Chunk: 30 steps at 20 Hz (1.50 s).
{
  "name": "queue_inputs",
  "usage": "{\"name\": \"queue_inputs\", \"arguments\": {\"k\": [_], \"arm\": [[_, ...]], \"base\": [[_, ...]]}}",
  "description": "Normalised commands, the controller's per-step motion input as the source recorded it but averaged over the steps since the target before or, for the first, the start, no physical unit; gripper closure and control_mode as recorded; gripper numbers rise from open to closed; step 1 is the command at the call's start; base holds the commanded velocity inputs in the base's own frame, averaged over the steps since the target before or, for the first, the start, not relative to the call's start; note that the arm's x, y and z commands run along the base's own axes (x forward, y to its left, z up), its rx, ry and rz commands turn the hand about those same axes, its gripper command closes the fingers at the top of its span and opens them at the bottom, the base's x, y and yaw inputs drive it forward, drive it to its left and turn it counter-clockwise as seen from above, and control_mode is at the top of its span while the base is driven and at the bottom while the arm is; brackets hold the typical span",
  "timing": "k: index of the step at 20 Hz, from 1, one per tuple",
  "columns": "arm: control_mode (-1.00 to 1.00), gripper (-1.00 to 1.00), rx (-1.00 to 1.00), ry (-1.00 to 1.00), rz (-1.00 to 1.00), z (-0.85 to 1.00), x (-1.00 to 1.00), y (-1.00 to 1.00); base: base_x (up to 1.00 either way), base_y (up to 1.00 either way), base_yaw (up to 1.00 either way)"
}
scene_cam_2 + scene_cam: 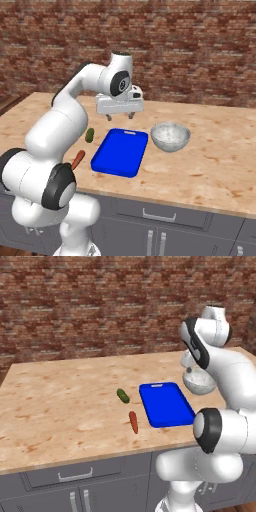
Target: Place the two vegetables and bowl onto the tray for setting up a vegetable dip station.
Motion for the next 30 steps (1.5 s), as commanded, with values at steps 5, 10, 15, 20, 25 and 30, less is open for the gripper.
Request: {"name": "queue_inputs", "arguments": {"k": [5, 10, 15, 20, 25, 30], "arm": [[-1.0, -1.0, 0.0, -0.05, 0.16, -0.12, 0.19, -0.36], [-1.0, -1.0, 0.0, -0.02, 0.17, -0.13, 0.21, -0.34], [-1.0, -1.0, 0.0, -0.02, 0.17, -0.14, 0.21, -0.32], [-1.0, -1.0, 0.0, -0.09, 0.14, -0.16, 0.18, -0.25], [-1.0, -1.0, -0.01, -0.1, 0.05, -0.2, 0.23, -0.13], [-1.0, -1.0, -0.09, -0.05, 0.0, -0.26, 0.28, -0.02]], "base": [[0.0, 0.0, 0.0], [0.0, 0.0, 0.0], [0.0, 0.0, 0.0], [0.0, 0.0, 0.0], [0.0, 0.0, 0.0], [0.0, 0.0, 0.0]]}}
